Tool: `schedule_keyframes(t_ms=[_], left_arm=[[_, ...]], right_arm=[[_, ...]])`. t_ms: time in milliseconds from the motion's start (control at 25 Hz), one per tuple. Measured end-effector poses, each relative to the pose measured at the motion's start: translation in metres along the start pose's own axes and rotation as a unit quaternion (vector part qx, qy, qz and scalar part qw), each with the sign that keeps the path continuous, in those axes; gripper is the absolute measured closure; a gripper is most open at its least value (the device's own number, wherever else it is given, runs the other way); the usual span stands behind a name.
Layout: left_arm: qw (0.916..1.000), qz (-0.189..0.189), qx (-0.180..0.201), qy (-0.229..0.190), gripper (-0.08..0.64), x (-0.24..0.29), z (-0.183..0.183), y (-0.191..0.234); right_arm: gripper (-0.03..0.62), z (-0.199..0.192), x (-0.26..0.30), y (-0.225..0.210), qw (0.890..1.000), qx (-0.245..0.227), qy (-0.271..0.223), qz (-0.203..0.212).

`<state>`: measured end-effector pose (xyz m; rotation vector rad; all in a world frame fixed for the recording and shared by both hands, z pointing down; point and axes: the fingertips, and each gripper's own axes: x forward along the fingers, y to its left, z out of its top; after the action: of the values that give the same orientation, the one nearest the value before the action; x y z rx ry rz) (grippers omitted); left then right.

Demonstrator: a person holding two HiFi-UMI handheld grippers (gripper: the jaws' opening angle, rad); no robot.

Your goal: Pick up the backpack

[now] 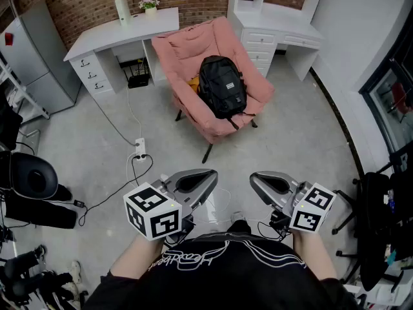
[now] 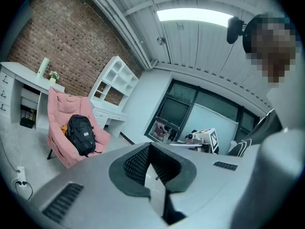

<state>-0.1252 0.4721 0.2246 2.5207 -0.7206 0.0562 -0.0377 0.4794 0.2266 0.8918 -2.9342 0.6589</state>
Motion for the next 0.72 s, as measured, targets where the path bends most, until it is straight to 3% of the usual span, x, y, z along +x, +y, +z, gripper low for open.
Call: schedule_keyframes(t_ms=[360, 720], left_arm=[[0.9999, -0.012, 0.009, -0.004, 0.557, -0.01, 0.006, -0.004], [0.9999, -0.005, -0.011, 0.0, 0.557, 0.005, 0.005, 0.016]], right_arm=[[0.586, 0.009, -0.005, 0.003, 0.999, 0.01, -0.024, -0.024], [0.586, 0.006, -0.011, -0.024, 0.998, 0.029, -0.018, -0.046]])
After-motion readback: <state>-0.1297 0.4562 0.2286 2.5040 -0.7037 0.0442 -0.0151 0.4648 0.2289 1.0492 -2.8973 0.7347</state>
